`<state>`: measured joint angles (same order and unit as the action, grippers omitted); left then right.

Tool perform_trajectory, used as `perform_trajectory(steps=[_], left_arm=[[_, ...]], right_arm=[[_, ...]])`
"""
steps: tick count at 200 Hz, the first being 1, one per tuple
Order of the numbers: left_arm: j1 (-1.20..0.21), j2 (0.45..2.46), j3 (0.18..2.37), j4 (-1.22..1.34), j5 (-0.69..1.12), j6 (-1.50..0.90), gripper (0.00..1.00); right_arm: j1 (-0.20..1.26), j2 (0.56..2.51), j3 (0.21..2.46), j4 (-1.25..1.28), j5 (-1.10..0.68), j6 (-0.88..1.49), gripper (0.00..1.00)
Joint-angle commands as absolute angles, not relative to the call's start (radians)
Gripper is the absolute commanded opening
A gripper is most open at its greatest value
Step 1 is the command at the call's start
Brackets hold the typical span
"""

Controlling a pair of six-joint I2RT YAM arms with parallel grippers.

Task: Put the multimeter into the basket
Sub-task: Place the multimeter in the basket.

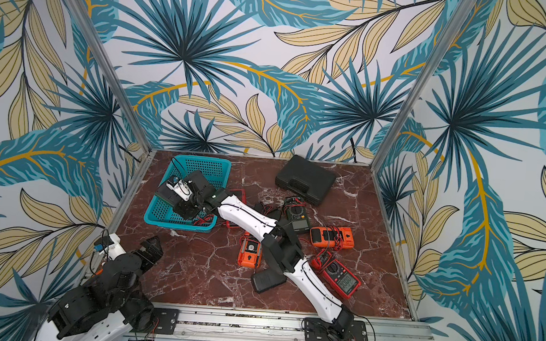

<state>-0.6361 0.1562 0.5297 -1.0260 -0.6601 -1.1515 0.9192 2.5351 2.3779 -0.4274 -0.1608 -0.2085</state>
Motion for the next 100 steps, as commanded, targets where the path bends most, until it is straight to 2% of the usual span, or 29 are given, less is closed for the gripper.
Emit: perform_trajectory(steps=[1,50,100], left_arm=[[-0.639,0.149,0.582,-1.072,-0.710,-1.115,1.00],[-0.640,0.148,0.611,-1.078,-0.725,-1.093,1.00],[-0.640,0.150,0.593,-1.065,-0.717,-1.098,1.00]], right_arm=[[0.924,2.476,2.325,-0.478,-0.201,-0.278,0.07],[0.924,2.491,2.321,-0.552,-0.186,-0.325,0.10],[0.926,2.514,2.359,-0.618,-0.128,-0.378,0.21]])
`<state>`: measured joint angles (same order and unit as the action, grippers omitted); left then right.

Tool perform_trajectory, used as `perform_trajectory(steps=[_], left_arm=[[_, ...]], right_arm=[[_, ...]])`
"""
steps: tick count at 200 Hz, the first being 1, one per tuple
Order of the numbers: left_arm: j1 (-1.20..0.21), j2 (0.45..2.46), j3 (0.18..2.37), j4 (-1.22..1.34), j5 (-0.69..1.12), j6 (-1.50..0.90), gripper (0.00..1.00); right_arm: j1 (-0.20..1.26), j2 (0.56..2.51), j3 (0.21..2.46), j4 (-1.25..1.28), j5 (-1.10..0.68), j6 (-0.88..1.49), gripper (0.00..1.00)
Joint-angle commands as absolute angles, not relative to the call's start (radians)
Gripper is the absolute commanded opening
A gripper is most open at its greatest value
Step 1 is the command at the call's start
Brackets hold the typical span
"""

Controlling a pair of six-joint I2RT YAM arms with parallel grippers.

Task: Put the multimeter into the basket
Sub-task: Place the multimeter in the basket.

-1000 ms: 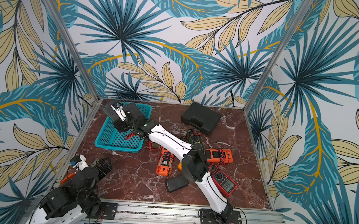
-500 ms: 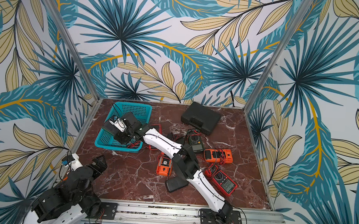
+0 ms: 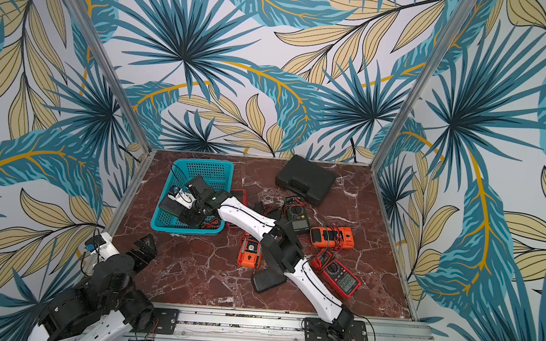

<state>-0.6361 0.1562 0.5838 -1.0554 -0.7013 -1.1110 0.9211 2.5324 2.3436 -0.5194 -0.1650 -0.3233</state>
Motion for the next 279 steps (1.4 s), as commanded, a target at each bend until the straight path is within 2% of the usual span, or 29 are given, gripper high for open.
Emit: perform_trajectory(steps=[1,35,113,170,194,213,228,253,270,279], left_arm=[[-0.640,0.150,0.593,-1.066,-0.717,-1.098,1.00],[-0.639,0.155,0.591,-1.066,-0.722,-1.096,1.00],[-0.639,0.195,0.613,-1.077,-0.713,-1.089,1.00],[-0.640,0.211,0.612,-1.058,-0.709,-1.089,1.00],[-0.639,0.217,0.612,-1.056,-0.707,-1.092,1.00],[-0.639,0.219,0.612,-1.052,-0.706,-1.092,1.00],[-0.639,0.219,0.613,-1.049,-0.705,-1.093,1.00],[-0.639,0.220,0.613,-1.038,-0.699,-1.091,1.00],[-0.640,0.223,0.612,-1.035,-0.697,-1.090,1.00],[-0.639,0.225,0.613,-1.034,-0.696,-1.088,1.00]], right_arm=[[0.926,2.514,2.359,-0.621,-0.128,-0.380,0.21],[0.930,2.485,2.362,-0.668,-0.091,-0.448,0.23],[0.932,2.482,2.400,-0.772,-0.136,-0.546,0.23],[0.954,2.536,2.410,-0.876,-0.105,-0.628,0.35],[0.964,2.562,2.409,-0.904,-0.095,-0.642,0.41],[0.968,2.575,2.408,-0.916,-0.093,-0.643,0.56],[0.969,2.584,2.410,-0.916,-0.081,-0.643,0.71],[0.969,2.589,2.411,-0.917,-0.059,-0.643,0.84],[0.971,2.582,2.411,-0.915,-0.048,-0.640,0.88],[0.973,2.574,2.413,-0.917,-0.041,-0.637,0.96]])
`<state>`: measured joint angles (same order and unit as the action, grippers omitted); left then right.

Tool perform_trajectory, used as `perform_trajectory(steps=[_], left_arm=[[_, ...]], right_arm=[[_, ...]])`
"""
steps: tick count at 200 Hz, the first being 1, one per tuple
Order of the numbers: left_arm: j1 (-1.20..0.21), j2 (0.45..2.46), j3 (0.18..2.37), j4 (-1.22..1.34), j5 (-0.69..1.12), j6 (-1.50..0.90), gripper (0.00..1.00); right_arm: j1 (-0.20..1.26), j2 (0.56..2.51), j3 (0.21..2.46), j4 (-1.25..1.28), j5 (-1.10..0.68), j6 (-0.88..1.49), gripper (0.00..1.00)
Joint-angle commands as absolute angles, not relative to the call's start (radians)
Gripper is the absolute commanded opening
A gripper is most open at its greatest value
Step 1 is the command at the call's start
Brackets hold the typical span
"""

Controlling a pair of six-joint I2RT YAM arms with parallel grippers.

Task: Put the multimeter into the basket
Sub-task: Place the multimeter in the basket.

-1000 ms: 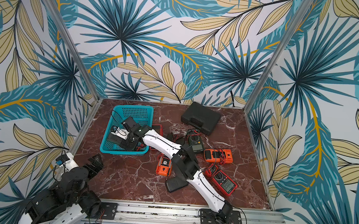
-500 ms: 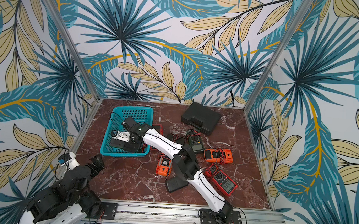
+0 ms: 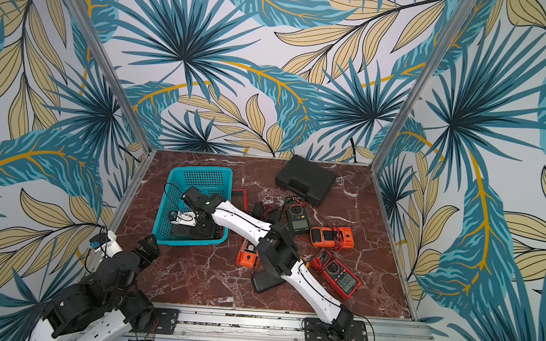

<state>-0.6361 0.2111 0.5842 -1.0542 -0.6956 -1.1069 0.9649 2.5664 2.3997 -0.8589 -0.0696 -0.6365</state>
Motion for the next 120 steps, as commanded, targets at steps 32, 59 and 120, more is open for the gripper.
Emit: perform_trajectory(steps=[32,59,120], left_arm=[[-0.640,0.225,0.619,-1.045,-0.693,-1.085,1.00],[-0.640,0.225,0.633,-1.055,-0.692,-1.076,1.00],[-0.640,0.247,0.686,-0.990,-0.642,-0.932,1.00]], right_arm=[[0.982,2.510,2.416,-0.912,-0.051,-0.623,1.00],[0.983,2.438,2.418,-0.897,-0.078,-0.589,1.00],[0.974,2.143,2.238,-0.678,-0.033,-0.407,1.00]])
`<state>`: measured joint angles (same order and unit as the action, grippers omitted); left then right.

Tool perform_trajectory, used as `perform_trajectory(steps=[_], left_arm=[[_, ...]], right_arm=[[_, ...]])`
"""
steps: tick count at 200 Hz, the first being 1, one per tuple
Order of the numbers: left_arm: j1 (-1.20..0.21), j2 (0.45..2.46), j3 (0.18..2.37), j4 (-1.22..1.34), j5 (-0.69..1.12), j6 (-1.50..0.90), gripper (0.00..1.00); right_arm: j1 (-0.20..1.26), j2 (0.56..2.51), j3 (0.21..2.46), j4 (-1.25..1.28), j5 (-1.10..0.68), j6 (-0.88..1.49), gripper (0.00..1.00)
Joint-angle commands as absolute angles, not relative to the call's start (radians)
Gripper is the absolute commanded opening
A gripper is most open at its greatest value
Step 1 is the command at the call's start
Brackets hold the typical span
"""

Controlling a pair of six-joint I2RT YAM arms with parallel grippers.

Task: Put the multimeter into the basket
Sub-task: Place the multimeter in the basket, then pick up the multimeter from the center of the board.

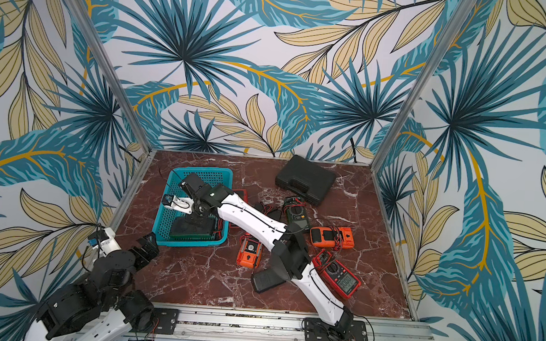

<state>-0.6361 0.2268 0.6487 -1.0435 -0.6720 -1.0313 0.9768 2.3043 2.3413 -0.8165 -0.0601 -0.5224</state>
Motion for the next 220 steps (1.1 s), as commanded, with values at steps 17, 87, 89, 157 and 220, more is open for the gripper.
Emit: perform_trajectory(steps=[17,87,89,157,220], left_arm=[[-0.639,0.288,0.689,-0.908,-0.580,-0.854,1.00],[-0.804,0.988,0.966,-0.709,-0.341,-0.662,1.00],[-0.814,1.004,0.978,-0.711,-0.351,-0.659,1.00],[-0.930,1.499,1.251,-0.747,-0.308,-0.593,1.00],[-0.964,1.769,1.409,-0.800,-0.278,-0.560,1.00]], right_arm=[[0.954,2.040,2.114,-0.586,0.029,-0.319,1.00],[0.829,1.542,1.482,-0.463,0.555,0.155,0.99],[0.824,1.525,1.468,-0.468,0.563,0.170,0.99],[0.564,1.073,1.071,-0.639,0.693,0.500,0.99],[0.510,0.905,0.952,-0.671,0.709,0.529,1.00]])
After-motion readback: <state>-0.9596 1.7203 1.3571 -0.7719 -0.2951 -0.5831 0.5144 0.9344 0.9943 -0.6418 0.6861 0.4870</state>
